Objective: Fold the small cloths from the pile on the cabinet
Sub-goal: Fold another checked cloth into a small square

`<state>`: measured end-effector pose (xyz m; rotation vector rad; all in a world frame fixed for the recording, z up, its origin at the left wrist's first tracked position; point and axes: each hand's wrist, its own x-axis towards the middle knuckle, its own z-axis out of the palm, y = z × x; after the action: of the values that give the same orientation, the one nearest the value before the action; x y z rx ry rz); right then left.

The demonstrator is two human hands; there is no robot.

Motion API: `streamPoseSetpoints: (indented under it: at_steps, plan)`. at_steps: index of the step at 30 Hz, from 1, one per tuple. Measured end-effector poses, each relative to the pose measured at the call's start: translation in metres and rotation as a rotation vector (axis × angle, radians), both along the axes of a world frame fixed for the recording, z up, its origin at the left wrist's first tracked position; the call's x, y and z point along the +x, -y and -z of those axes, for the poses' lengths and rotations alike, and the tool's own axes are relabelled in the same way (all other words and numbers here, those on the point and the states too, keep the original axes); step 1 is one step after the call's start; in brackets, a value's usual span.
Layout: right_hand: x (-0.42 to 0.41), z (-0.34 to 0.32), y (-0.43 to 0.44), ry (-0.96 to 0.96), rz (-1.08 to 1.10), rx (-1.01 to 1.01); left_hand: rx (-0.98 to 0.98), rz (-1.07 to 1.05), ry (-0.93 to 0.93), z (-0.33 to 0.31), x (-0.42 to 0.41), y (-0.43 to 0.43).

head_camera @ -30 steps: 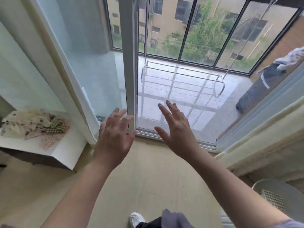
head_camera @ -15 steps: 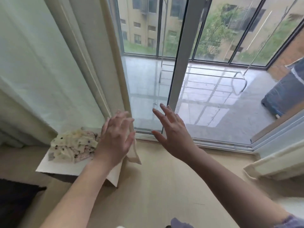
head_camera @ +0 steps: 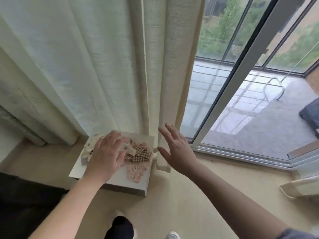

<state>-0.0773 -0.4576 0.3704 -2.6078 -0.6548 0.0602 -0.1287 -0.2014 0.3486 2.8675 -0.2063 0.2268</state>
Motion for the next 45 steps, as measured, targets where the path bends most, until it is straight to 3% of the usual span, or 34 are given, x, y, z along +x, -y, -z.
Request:
streamPoseSetpoints:
  at_steps: [8,15,21,26,29,33,36,39,41,44,45]
  plan:
    - [0.041,0.128,-0.117,-0.246,0.240,-0.088,0.080,0.229,-0.188,0.112,0.079,-0.103]
    - [0.074,0.278,-0.163,-0.346,0.321,-0.165,0.206,0.389,-0.136,0.243,0.139,-0.119]
    - [0.111,0.390,-0.166,-0.186,0.332,-0.196,0.385,0.385,-0.106,0.367,0.170,-0.110]
    - [0.126,0.419,-0.159,0.074,0.367,-0.169,0.132,0.324,0.057,0.420,0.175,-0.106]
    - [0.129,0.424,-0.158,0.138,0.384,-0.121,0.130,0.290,0.150,0.427,0.176,-0.105]
    - [0.129,0.419,-0.151,0.129,0.499,0.189,0.085,0.290,0.059,0.425,0.173,-0.106]
    - [0.121,0.409,-0.151,0.166,0.521,0.568,0.051,0.240,0.030,0.423,0.168,-0.102]
    - [0.109,0.396,-0.158,0.063,0.444,1.023,-0.015,0.222,0.148,0.418,0.163,-0.096]
    - [0.104,0.389,-0.163,-0.061,0.422,1.292,-0.307,0.237,0.170,0.410,0.162,-0.091]
    - [0.099,0.380,-0.174,-0.240,0.394,1.591,-0.858,0.235,0.036,0.390,0.155,-0.087]
    - [0.098,0.378,-0.178,-0.290,0.384,1.666,-0.933,0.237,0.052,0.382,0.152,-0.086]
